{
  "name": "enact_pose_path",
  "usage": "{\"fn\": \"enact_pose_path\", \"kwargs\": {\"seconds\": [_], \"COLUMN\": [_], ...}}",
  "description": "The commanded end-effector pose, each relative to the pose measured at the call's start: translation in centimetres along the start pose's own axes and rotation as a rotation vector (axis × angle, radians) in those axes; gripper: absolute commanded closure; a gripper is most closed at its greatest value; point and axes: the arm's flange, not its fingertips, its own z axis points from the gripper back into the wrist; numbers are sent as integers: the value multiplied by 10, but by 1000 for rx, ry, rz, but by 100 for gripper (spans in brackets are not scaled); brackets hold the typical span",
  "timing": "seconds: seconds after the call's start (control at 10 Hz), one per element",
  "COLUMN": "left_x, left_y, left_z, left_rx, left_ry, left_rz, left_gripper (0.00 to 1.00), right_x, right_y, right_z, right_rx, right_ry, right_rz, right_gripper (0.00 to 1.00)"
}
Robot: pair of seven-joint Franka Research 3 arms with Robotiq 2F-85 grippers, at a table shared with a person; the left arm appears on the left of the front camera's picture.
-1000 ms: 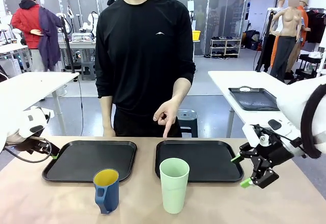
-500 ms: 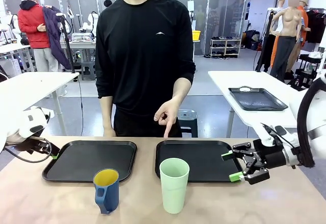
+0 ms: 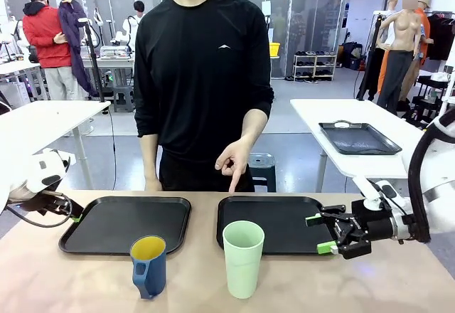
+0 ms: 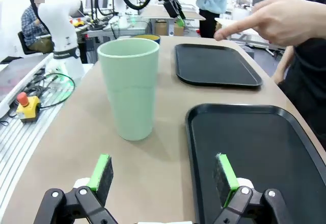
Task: Sort and store the cups by type.
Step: Pick up the Reusable plastic cup.
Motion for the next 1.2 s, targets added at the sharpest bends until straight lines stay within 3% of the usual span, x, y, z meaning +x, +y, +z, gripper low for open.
{"fn": "enact_pose_path", "kwargs": {"seconds": [0.0,0.4,0.6,1.1], "left_x": [0,0,0,0], "left_y": [0,0,0,0], "left_z": [0,0,0,0], "left_rx": [3,3,3,3], "left_ry": [4,4,4,4], "left_rz": [-7,-7,-7,-7], "left_gripper": [0,0,0,0], "right_x": [1,0,-4,-8], "right_y": [4,2,1,4], "right_z": [-1,-2,-29,-84], "right_rx": [27,10,90,133], "right_ry": [-16,-9,-24,-49], "right_rz": [-6,-3,11,31], "right_gripper": [0,0,0,0]}}
